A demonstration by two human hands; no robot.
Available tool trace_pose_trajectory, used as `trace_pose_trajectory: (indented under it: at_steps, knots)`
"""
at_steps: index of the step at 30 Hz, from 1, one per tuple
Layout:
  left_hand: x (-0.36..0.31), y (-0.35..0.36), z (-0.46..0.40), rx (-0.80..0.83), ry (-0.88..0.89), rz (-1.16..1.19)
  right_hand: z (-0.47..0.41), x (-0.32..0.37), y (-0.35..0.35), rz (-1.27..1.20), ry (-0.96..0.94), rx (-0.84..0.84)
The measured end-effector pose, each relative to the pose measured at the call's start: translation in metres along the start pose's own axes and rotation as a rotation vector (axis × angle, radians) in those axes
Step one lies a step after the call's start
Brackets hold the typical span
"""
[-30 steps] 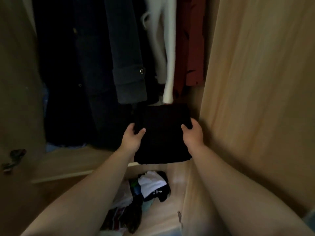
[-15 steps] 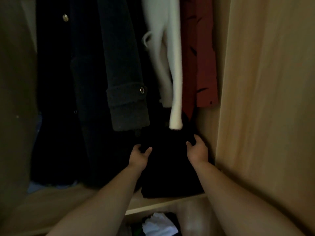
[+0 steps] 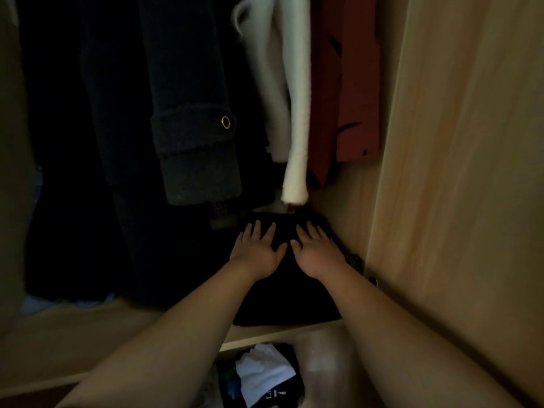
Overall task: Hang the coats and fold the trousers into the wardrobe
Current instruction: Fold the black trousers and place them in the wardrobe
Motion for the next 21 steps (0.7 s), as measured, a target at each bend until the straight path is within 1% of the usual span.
trace_pose_trajectory:
  at_steps: [2, 5, 10, 12, 14, 17, 19, 21]
  knots:
    - [0.009, 0.022, -0.003, 0.062, -0.027, -0.002, -0.003, -0.005, 0.013, -0.044, 0.016, 0.037]
    - [0.02, 0.037, -0.01, 0.1, -0.061, 0.048, -0.008, -0.004, 0.021, -0.076, 0.026, 0.069]
    - [0.017, 0.025, -0.011, 0.138, -0.073, 0.049, -0.01, -0.002, 0.012, -0.081, 0.035, 0.127]
    - [0.012, 0.011, -0.005, 0.106, -0.074, 0.074, -0.006, 0.001, -0.002, -0.079, 0.015, 0.094]
    - [0.008, -0.003, 0.001, 0.064, -0.052, 0.087, 0.003, 0.006, -0.019, -0.072, -0.014, 0.025]
    - [0.001, -0.019, 0.018, 0.062, -0.024, 0.072, 0.026, 0.014, -0.044, -0.055, -0.037, -0.076]
    - [-0.005, -0.031, 0.035, 0.06, -0.023, 0.059, 0.047, 0.021, -0.058, -0.095, -0.046, -0.142]
    - [-0.012, -0.041, 0.058, 0.055, -0.025, 0.086, 0.074, 0.028, -0.067, -0.187, -0.055, -0.174]
Point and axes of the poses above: each hand's wrist, its own z-axis away from the middle knuckle, its own y-axis out of the palm, x = y × z, the point moved 10 cm from there along -z, towards the middle knuckle, and after that the axes turned 3 degrees about -x, right-handed, at the moved point
